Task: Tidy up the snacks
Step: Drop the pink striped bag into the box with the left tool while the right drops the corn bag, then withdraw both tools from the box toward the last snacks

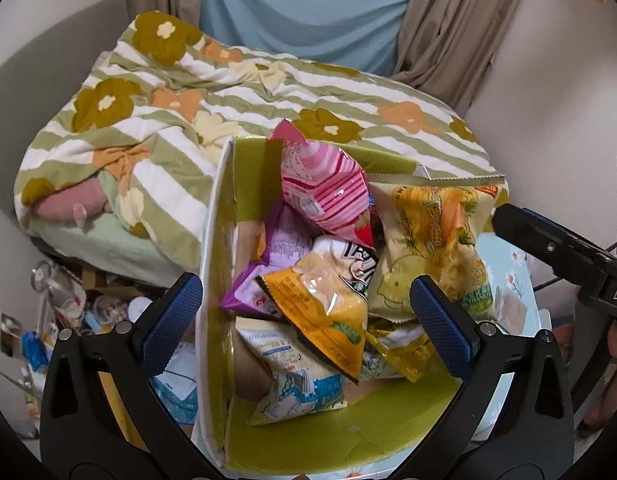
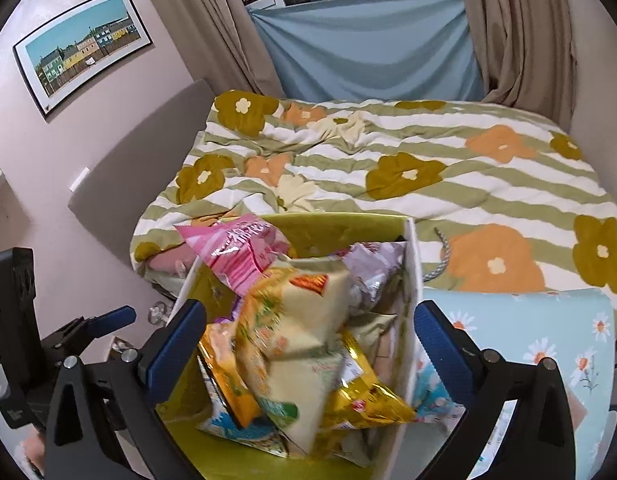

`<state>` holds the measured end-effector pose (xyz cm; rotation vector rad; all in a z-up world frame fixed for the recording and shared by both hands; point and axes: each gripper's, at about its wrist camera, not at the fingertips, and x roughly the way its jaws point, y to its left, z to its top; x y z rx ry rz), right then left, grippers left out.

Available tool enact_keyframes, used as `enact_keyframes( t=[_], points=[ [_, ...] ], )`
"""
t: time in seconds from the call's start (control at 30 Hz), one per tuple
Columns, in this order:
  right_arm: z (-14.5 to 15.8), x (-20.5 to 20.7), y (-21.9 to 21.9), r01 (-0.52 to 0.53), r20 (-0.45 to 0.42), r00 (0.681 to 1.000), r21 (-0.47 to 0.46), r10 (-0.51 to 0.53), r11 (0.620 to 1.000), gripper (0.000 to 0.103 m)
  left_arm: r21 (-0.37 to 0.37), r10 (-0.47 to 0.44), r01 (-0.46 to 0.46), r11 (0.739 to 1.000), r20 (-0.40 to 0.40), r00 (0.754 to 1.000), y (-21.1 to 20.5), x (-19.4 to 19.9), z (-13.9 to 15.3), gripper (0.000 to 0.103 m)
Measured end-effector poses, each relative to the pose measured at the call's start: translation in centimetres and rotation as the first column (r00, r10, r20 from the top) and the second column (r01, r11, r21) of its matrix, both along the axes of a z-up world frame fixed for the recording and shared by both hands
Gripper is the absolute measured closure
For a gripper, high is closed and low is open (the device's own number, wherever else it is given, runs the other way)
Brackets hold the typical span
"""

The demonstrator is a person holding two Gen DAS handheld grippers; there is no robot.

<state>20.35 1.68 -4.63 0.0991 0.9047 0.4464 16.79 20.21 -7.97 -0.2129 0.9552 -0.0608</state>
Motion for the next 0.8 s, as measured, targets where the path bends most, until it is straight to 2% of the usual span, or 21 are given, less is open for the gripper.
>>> enact_keyframes(
  t=[0.23, 0.4, 0.6, 0.8],
  points=[
    [1.7, -1.3, -1.8, 0.008, 0.035, 0.999, 0.021, -0.009, 1.0, 0.0, 0.03, 0.014, -0.015, 0.999, 0.049, 0.999, -1.3, -1.2, 2.2, 0.0],
    [2.9, -2.0, -4.9, 0.018, 0.039, 0.999, 0.061, -0.02, 0.998, 0.0, 0.064, 0.023, -0.029, 0.998, 0.082, 0.996, -3.6, -2.4, 4.0, 0.0],
    [3.9, -3.1, -10.1, 0.02, 0.045, 0.999, 0.059, -0.023, 0.998, 0.0, 0.086, 0.018, -0.028, 0.996, 0.117, 0.993, -8.9, -3.6, 5.8, 0.0],
    [4.2, -4.5, -15.9, 0.036, 0.07, 0.997, 0.019, -0.037, 0.999, 0.0, 0.1, -0.036, 0.025, 0.995, 0.116, 0.993, -16.1, -3.7, 6.1, 0.0]
  ],
)
